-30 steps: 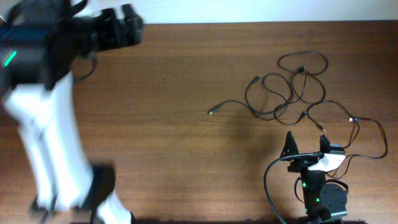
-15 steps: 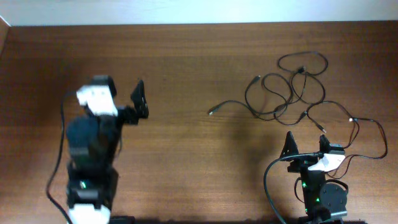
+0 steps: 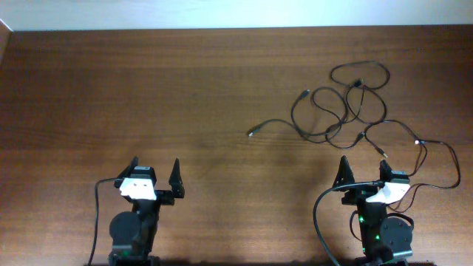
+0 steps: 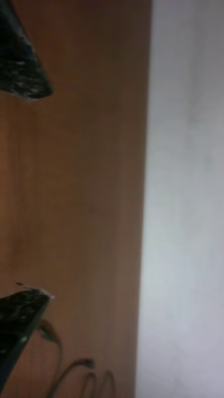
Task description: Untangle cables
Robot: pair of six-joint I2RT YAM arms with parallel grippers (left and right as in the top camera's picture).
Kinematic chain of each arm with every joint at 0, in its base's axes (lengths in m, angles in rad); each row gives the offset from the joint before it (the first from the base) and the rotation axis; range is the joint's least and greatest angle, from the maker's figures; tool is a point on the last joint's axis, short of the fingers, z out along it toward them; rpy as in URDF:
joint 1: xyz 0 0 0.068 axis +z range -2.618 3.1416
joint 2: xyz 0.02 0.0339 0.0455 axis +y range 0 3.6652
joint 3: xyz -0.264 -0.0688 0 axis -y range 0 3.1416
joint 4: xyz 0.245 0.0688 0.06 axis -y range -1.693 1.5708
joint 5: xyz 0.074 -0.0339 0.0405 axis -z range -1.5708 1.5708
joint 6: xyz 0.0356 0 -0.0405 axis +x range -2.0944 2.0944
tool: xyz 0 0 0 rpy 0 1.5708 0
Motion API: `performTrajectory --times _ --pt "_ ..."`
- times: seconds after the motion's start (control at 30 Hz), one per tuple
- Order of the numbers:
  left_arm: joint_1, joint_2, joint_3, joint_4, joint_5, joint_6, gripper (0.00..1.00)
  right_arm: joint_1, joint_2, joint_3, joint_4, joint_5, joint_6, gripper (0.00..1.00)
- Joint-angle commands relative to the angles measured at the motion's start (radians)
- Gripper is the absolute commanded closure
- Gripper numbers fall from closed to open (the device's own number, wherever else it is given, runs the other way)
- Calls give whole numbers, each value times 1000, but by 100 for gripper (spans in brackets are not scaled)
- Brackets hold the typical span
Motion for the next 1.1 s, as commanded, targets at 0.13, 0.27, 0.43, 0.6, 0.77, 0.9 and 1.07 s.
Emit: performTrajectory --times 0.13,0.27,0.43,0.6,0.77,0.9,1.07 --pt "24 -141 -5 -132 -14 59 1 -7 -8 -5 -8 -1 6 2" --pt "24 -139 -5 -132 -14 59 1 -7 -8 -5 -8 -1 6 2" --pt "24 -139 -5 -132 -14 59 1 -7 -8 -5 -8 -1 6 1" --pt "24 -139 -5 -132 -14 59 1 -7 -8 -5 -8 -1 6 1" --pt "24 -139 -5 -132 -14 59 1 -7 -8 -4 -8 -1 6 2" --pt "24 -139 -5 -132 -14 59 1 -7 -8 -5 -8 -1 6 2" --pt "24 -139 -5 -132 -14 59 1 -7 -8 -5 -8 -1 6 2"
